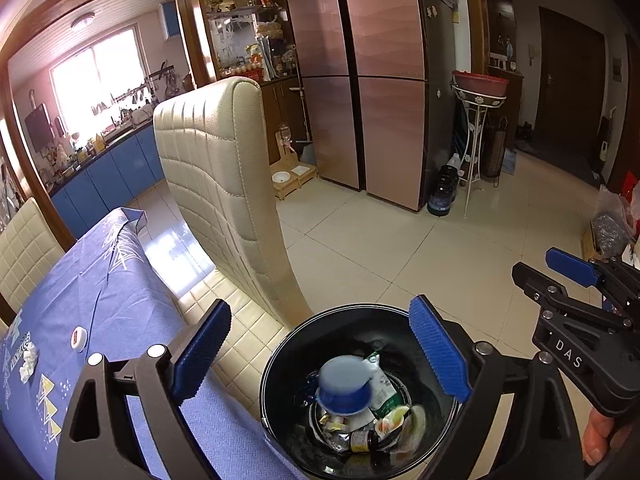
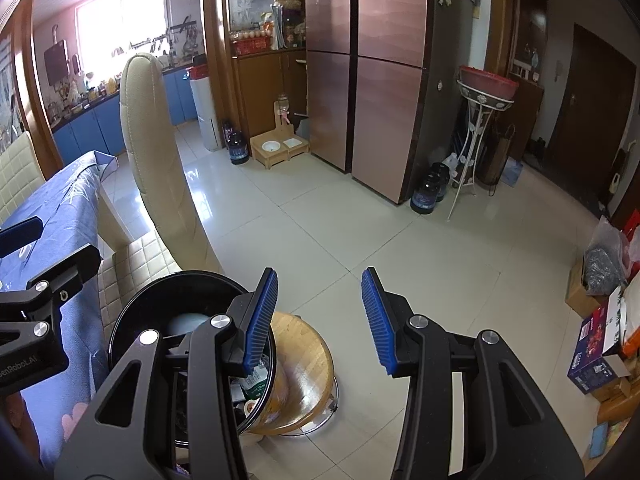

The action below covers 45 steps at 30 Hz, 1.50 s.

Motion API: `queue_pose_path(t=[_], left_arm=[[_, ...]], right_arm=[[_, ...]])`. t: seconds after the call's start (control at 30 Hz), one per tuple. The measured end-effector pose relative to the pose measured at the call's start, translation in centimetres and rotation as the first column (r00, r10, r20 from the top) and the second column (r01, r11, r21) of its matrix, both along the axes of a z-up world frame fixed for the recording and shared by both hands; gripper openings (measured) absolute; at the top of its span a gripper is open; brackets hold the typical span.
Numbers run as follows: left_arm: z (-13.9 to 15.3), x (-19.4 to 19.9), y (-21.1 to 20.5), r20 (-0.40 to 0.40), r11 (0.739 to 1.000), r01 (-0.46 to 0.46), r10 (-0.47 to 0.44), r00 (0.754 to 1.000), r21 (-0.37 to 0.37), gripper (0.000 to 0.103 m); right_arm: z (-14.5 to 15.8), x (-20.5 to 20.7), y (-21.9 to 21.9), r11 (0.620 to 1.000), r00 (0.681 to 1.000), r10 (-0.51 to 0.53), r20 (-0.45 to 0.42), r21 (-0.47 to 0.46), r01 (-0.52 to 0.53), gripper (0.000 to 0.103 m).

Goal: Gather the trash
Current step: 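Open the left gripper over the bin to drop the blue can, then move both tools back over the table toward the tissue and cap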

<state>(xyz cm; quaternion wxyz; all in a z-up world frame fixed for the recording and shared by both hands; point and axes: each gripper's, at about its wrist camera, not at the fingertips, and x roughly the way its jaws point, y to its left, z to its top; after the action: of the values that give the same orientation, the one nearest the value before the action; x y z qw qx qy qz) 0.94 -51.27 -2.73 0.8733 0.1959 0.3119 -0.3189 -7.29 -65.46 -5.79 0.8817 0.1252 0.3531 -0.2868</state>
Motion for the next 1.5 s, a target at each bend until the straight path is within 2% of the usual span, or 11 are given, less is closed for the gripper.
queue_pose_path(t=[0.17, 0.53, 0.6, 0.63, 0.8, 0.87, 0.9, 1.3, 1.5], left_arm=[[-0.1, 0.6, 0.1, -0.033, 1.0, -0.007, 0.007, 0.999, -0.012, 0.088], [0.9, 1.4, 2.9, -0.028, 0.999, -0.038, 0.037, 0.999, -0.038, 0.088], [1.1, 1.8, 3.8, -0.025, 0.998, -0.053, 0.052, 0.998, -0.046, 0.088], [1.3, 2.1, 4.5, -0.026, 0.997, -0.062, 0.06, 0.998, -0.054, 0.088], [2.1, 3.2, 6.9, -0.031, 0.993, -0.097, 0.095, 0.995, -0.073, 0.088], [2.5, 3.3, 8.0, -0.023, 0.99, -0.11, 0.108, 0.994, -0.083, 0.088], [2.7, 3.4, 8.6, -0.018, 0.989, -0.118, 0.117, 0.993, -0.091, 0.088], [3.5, 5.4, 15.3, -0.028, 0.971, -0.196, 0.194, 0.981, -0.137, 0.088], [3.4, 7.6, 20.6, -0.026, 0.951, -0.275, 0.274, 0.961, -0.142, 0.088]], right_arm=[[0.1, 0.2, 0.1, 1.0, 1.0, 0.005, -0.001, 0.003, -0.005, 0.046], [0.7, 2.0, 2.9, 0.998, 0.999, 0.051, -0.002, -0.02, -0.051, 0.047], [1.0, 2.3, 3.7, 0.998, 0.998, 0.058, 0.007, -0.025, -0.058, 0.064], [1.3, 2.3, 4.2, 0.998, 0.998, 0.055, 0.023, -0.039, -0.055, 0.076], [2.2, 3.2, 6.3, 0.995, 0.998, 0.064, 0.026, -0.074, -0.062, 0.079], [2.6, 3.4, 6.9, 0.995, 0.998, 0.058, 0.032, -0.08, -0.055, 0.09], [3.0, 3.6, 7.3, 0.995, 0.998, 0.058, 0.038, -0.082, -0.055, 0.092], [4.9, 7.2, 13.9, 0.977, 0.987, 0.161, 0.017, -0.146, -0.157, 0.094], [4.5, 10.8, 19.2, 0.953, 0.967, 0.255, -0.015, -0.164, -0.254, 0.094]])
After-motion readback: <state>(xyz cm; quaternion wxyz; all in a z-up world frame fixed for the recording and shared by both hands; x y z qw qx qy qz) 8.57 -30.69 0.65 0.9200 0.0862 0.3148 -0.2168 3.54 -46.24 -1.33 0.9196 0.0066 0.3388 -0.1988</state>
